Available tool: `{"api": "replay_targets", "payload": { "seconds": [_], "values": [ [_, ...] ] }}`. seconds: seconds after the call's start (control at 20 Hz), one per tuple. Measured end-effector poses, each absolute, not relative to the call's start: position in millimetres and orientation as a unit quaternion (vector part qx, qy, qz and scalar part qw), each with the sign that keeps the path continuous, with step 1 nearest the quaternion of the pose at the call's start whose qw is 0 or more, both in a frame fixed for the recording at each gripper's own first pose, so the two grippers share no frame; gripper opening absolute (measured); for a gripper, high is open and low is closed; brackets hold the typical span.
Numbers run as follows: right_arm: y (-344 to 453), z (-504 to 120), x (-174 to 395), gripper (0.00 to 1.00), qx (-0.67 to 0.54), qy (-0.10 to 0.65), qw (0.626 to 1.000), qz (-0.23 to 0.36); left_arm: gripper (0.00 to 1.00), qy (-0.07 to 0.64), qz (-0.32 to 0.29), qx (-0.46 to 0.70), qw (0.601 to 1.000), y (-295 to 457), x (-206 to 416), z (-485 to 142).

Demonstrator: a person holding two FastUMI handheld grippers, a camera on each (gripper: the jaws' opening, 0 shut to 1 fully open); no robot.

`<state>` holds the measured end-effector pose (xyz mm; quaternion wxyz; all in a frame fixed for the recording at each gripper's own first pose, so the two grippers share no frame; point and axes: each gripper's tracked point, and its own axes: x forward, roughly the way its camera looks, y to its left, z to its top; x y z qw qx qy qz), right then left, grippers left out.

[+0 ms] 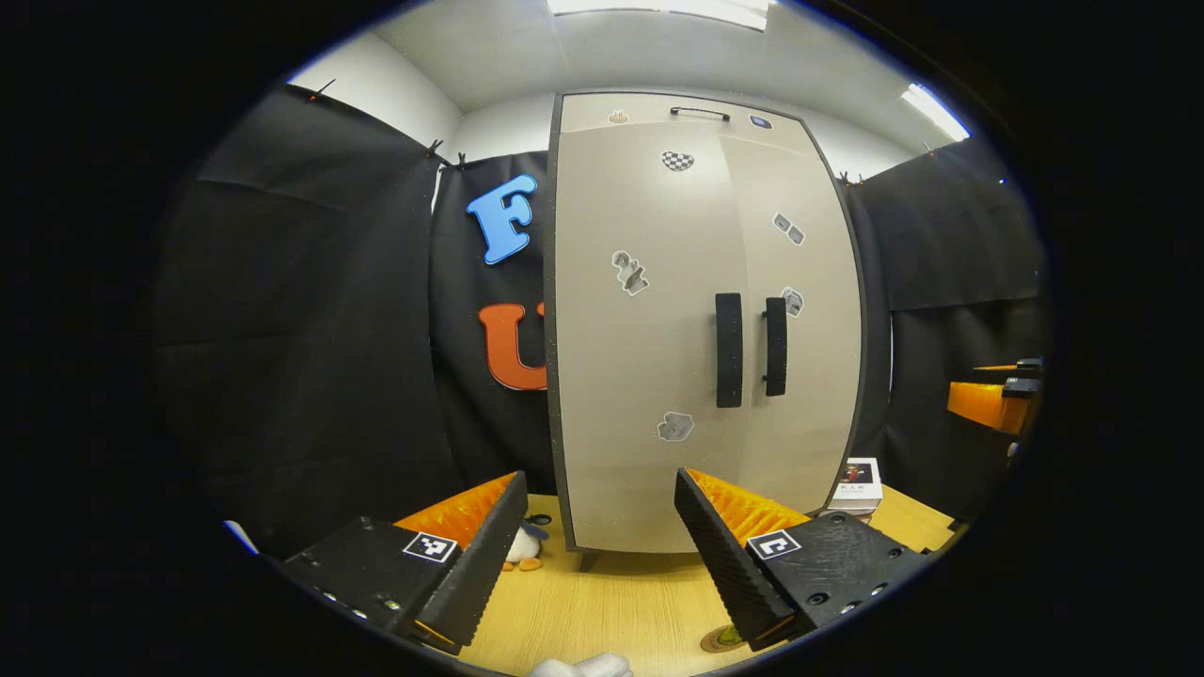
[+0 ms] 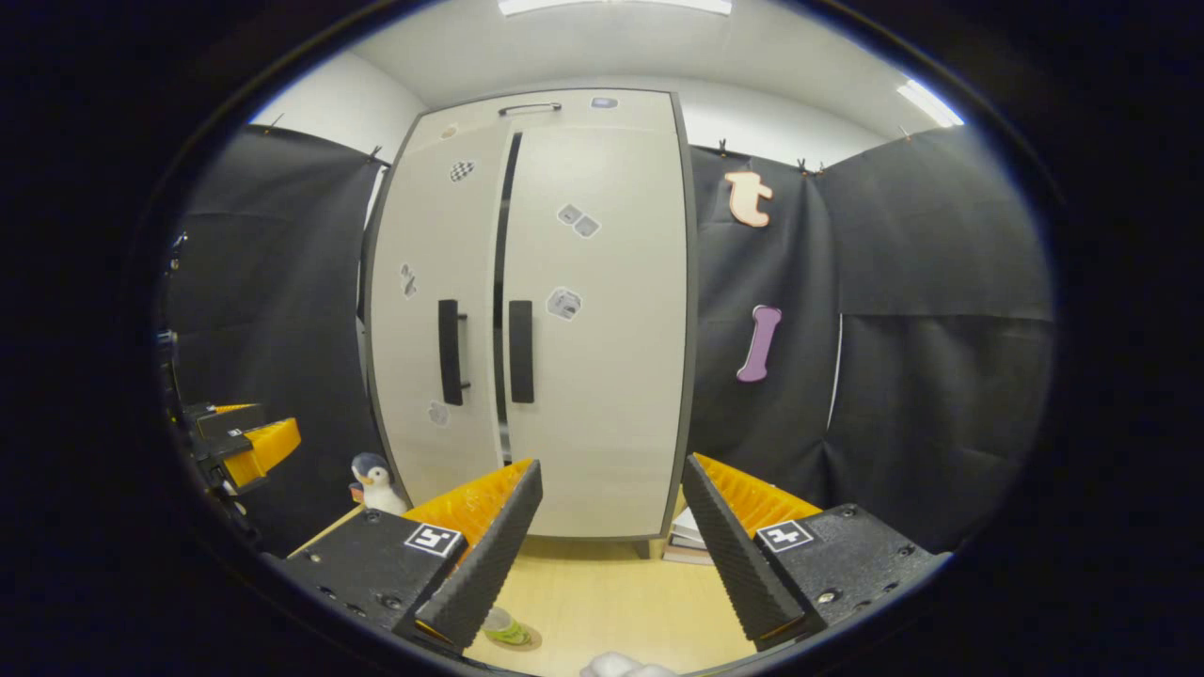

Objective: Grasp the bottle in the cabinet with the left hand and place it on the coaster, then close the right door with the right hand and the left door with the left hand.

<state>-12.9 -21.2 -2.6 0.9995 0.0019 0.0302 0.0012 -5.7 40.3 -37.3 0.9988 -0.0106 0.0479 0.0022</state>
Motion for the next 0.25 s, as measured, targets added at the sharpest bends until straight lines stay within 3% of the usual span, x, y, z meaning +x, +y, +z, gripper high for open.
{"api": "replay_targets", "payload": {
  "seconds": [0.25],
  "values": [
    [-22.8,-0.3,-13.9,0.95,0.002,0.028,1.0,0.0,0.96,0.045,0.002,-0.01,0.999,41.1,-5.6,-35.2]
  ]
}}
